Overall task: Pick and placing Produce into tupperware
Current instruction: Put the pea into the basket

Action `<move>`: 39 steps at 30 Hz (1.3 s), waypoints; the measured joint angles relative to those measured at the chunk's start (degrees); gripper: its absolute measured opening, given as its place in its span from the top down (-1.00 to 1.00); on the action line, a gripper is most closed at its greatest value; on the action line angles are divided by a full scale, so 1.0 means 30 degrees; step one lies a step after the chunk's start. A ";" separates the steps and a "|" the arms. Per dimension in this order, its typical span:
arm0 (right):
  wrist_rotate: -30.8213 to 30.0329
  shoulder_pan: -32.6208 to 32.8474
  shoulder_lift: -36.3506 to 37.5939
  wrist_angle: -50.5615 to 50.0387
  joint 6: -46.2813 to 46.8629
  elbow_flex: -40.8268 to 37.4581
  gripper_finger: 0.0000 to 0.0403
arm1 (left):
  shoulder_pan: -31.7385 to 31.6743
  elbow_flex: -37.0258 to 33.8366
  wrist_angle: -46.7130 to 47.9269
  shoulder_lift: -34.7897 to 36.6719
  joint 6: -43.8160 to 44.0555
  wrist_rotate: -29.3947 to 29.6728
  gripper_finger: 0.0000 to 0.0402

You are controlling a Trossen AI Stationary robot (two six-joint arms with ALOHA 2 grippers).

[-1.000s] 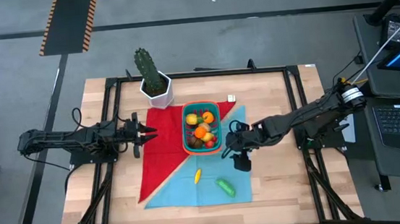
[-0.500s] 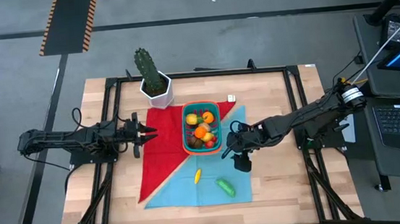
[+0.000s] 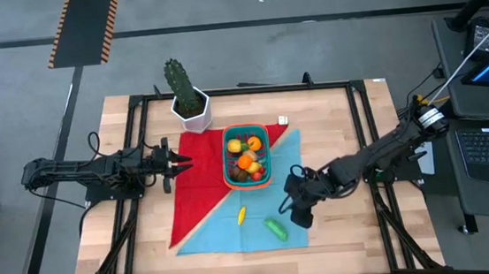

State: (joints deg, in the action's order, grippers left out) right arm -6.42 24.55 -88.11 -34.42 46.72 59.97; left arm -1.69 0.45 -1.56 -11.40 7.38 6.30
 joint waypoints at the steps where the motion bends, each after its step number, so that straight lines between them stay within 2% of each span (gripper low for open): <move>1: -0.0016 0.0188 -0.0010 0.0020 0.0298 0.0111 0.08 | 0.0000 0.0006 0.0000 -0.0002 0.0006 -0.0005 0.52; 5: -0.0022 0.0698 -0.0316 0.0581 0.1074 0.0568 0.16 | 0.0000 0.0003 0.0000 -0.0005 0.0131 -0.0003 0.52; 9: -0.0029 0.1090 -0.1689 0.0250 0.1060 0.1868 0.23 | 0.0000 0.0003 0.0022 0.0001 0.0515 -0.0264 0.52; 17: -0.0039 0.1990 -0.5588 -0.5628 0.1336 0.7770 0.27 | 0.0007 0.0006 0.0291 -0.0002 0.0620 -0.2195 0.52; 23: -0.0650 0.2939 -0.7489 -0.6336 0.2474 1.0252 0.27 | 0.0007 0.0006 0.0299 -0.0006 0.0901 -0.2236 0.52; 30: -0.0765 0.3719 -0.9012 -0.6147 0.4834 1.1236 0.27 | 0.0007 0.0006 0.0315 -0.0001 0.0885 -0.2243 0.52; 39: -0.0784 0.3164 -0.9496 -0.5918 0.3883 1.1268 0.27 | 0.0007 0.0006 0.0333 -0.0005 0.0858 -0.2250 0.52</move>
State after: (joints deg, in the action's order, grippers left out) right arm -8.77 34.04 -116.60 -52.18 58.37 93.78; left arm -1.67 0.47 -0.56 -11.42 9.96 -0.45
